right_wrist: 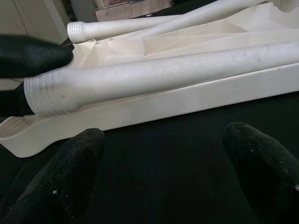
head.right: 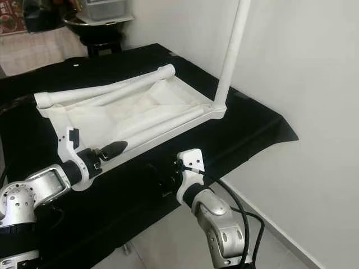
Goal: Building children table
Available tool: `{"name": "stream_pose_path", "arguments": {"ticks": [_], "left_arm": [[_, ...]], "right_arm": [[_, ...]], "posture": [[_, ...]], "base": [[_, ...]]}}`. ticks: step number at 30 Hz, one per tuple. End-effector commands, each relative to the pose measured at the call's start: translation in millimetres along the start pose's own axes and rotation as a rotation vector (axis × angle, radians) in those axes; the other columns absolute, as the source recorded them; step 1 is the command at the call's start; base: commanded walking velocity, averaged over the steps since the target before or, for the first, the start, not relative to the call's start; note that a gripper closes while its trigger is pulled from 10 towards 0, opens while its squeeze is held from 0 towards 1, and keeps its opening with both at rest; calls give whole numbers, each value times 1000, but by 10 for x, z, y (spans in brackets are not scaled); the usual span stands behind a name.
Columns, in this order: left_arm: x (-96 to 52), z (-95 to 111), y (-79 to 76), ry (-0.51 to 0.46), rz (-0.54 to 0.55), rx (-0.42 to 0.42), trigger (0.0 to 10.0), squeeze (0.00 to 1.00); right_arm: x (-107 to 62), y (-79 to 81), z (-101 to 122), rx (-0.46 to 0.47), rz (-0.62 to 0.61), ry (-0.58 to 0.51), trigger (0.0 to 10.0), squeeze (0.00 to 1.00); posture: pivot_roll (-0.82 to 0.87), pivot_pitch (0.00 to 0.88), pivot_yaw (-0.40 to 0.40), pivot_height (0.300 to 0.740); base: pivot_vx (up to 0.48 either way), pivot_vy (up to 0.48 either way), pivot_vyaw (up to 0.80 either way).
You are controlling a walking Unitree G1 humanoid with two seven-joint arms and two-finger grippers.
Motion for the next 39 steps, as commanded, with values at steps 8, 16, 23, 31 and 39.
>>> {"name": "stream_pose_path", "arguments": {"ticks": [8, 16, 23, 31, 39], "left_arm": [[22, -236, 90, 87, 42, -109, 0, 0], [38, -204, 64, 95, 22, -113, 0, 0], [50, -171, 35, 86, 17, -116, 0, 0], [-36, -27, 28, -7, 18, -119, 0, 0], [-141, 88, -5, -86, -1, -103, 0, 0]], "right_arm": [[-27, 21, -18, -16, 8, 8, 10000, 0], [-16, 32, -28, -18, 7, 7, 10000, 0], [-12, 39, -28, -19, 5, 4, 10000, 0], [-7, 31, -28, -18, 3, 1, 10000, 0], [-6, 30, -12, -17, 2, -10, 10000, 0]], "posture": [[-123, 120, -17, 740], [-122, 113, -7, 740], [-122, 107, -1, 740], [-118, 104, -5, 740], [-91, 98, -8, 740]], "base": [[0, 0, 0], [0, 0, 0], [0, 0, 0], [0, 0, 0], [0, 0, 0]]}}
Point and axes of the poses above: a point about 5 cm out from each wrist's last joint towards the gripper, its own x axis pointing out of the wrist towards the gripper, its own z axis along the axis of the wrist's last joint, y = z × x, the point moved 1 cm from there along x, pointing out of the wrist towards the gripper, and after that the axes turned 1 degree about x, right-handed, at the moved point
